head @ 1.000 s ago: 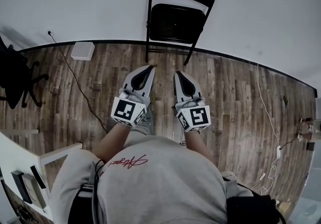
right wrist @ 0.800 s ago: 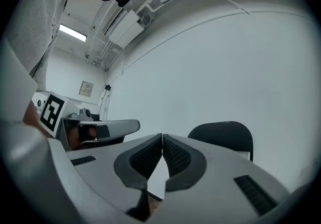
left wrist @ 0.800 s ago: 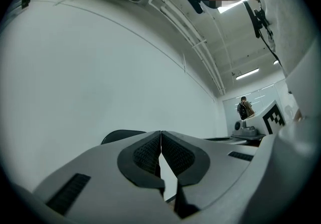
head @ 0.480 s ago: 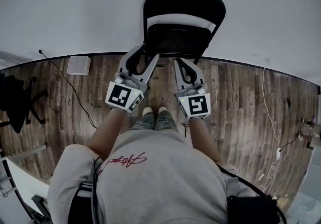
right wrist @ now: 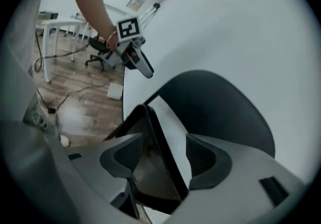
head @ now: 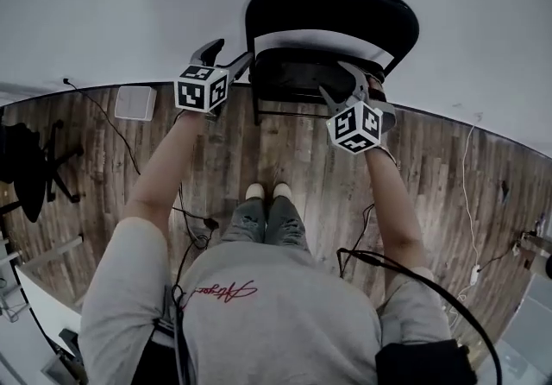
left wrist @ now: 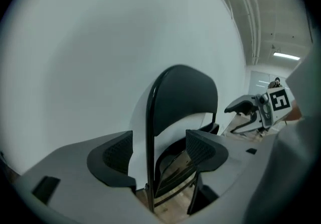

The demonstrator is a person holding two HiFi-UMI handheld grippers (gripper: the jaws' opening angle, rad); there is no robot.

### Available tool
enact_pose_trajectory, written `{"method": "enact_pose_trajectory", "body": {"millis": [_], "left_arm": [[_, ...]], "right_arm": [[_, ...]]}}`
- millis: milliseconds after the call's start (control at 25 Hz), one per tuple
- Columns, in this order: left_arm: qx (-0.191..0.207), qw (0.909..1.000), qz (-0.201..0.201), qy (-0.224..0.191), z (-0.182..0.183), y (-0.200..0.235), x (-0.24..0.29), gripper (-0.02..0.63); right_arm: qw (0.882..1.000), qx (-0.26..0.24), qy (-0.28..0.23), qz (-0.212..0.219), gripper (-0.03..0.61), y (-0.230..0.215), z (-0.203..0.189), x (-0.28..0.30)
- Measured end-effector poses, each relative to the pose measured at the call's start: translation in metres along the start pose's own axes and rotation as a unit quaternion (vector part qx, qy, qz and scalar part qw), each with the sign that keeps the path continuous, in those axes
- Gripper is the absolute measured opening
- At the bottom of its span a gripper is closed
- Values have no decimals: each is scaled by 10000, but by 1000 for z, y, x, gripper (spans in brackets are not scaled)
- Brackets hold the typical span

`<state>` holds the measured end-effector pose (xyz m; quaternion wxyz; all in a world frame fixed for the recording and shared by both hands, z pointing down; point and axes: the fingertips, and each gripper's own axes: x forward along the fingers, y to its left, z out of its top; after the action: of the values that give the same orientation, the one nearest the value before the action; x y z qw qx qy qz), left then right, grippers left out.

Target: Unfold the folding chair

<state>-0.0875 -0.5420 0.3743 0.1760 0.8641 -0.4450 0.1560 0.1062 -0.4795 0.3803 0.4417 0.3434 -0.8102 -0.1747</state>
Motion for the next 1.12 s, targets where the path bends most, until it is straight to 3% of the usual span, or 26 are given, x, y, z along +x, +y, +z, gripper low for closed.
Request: {"method": "enact_pose_trajectory", "body": {"millis": [160, 280, 440, 640, 680, 720, 760, 800, 840, 880, 960, 1120], "left_arm": [[140, 9977, -125, 659, -24, 15, 58, 341], [114, 9960, -274, 846, -29, 18, 86, 341], [-131, 9947, -388, 948, -29, 25, 112, 341], [608, 9891, -568, 1212, -34, 18, 129, 337], [801, 9873, -595, 1239, -36, 15, 132, 317], [994, 9857, -575, 1236, -37, 12, 135, 213], [1142, 9848, -525, 1200, -38, 10, 137, 46], [1200, 9851, -493, 1129, -38, 9, 138, 33], [1186, 9861, -506, 1044, -36, 8, 138, 20], [1158, 9869, -546, 982, -34, 8, 138, 15], [1159, 9867, -604, 968, -32, 7, 135, 14], [1180, 9872, -553, 918, -36, 3, 123, 14]], "right_arm": [[9944, -565, 736, 503, 257, -8, -38, 58], [9823, -1200, 1009, 1022, 262, 6, -47, 85], [9679, -1501, 1334, 1512, 262, 17, -58, 112], [9507, -1898, 1733, 1738, 261, 13, -65, 135], [9460, -1970, 1760, 1877, 261, 15, -65, 138], [9399, -2068, 1797, 2039, 259, 20, -67, 139], [9350, -2133, 1827, 2165, 259, 24, -68, 140], [9348, -2095, 1833, 2207, 243, 25, -69, 141], [9391, -1949, 1813, 2173, 171, 24, -67, 142], [9449, -1770, 1773, 2105, 150, 21, -65, 143], [9522, -1583, 1701, 1984, 133, 18, -60, 141], [9551, -1532, 1685, 1897, 124, 29, -56, 131]]}}
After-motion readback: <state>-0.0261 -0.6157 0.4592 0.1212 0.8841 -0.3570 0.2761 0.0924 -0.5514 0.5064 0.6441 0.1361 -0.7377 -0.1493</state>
